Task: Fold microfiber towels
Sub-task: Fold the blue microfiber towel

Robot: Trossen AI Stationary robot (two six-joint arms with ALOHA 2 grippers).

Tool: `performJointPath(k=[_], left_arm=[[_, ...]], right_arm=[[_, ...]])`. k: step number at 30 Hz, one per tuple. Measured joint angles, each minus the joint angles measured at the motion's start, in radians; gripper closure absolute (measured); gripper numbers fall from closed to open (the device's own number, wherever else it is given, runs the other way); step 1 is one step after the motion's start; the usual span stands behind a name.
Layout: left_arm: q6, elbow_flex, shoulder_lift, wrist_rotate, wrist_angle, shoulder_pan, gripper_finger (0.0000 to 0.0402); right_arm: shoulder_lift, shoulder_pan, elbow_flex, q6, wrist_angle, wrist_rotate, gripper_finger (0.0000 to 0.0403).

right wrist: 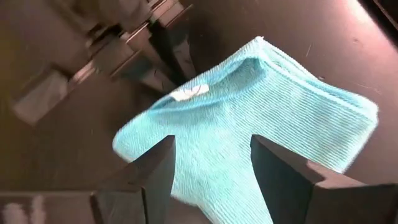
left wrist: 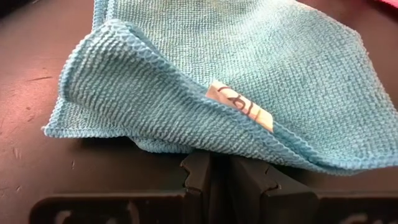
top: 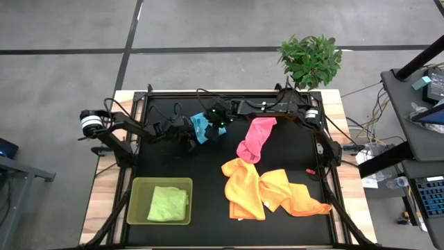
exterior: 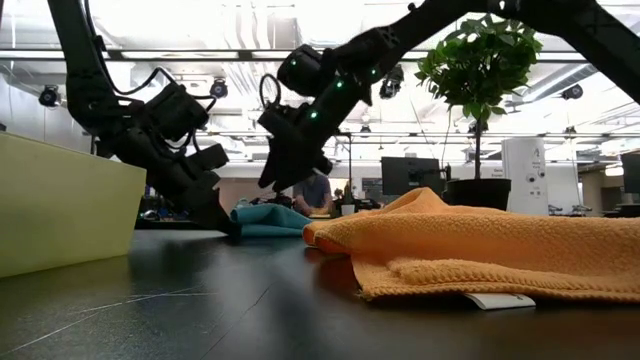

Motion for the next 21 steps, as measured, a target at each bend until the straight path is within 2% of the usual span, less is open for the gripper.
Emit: performJointPath(k=[6, 12, 15, 21], left_arm=[[-0.001, -0.002, -0.04, 0.026, -0.018, -0.001, 0.0369], [-0.003, -0.002, -0.147, 0.04, -0.089, -0.001, 0.0369], [-0.055, -0.002, -0.201, 0.04, -0.114, -0.001, 0.0369], [-0.122, -0.002, -0.281, 0.04, -0.104, 0.0, 0.0364]], right_arm=[[-0.047, 0.001, -0.043, -0.097, -0.059, 0.01, 0.0226], [-0.091, -0.001, -0.102, -0.181, -0.078, 0.01, 0.0234], [-0.116, -0.003, -0.147, -0.207, -0.077, 0.01, 0.0234], [-0.166, -0.003, -0.275, -0.212, 0.039, 0.01, 0.0234]])
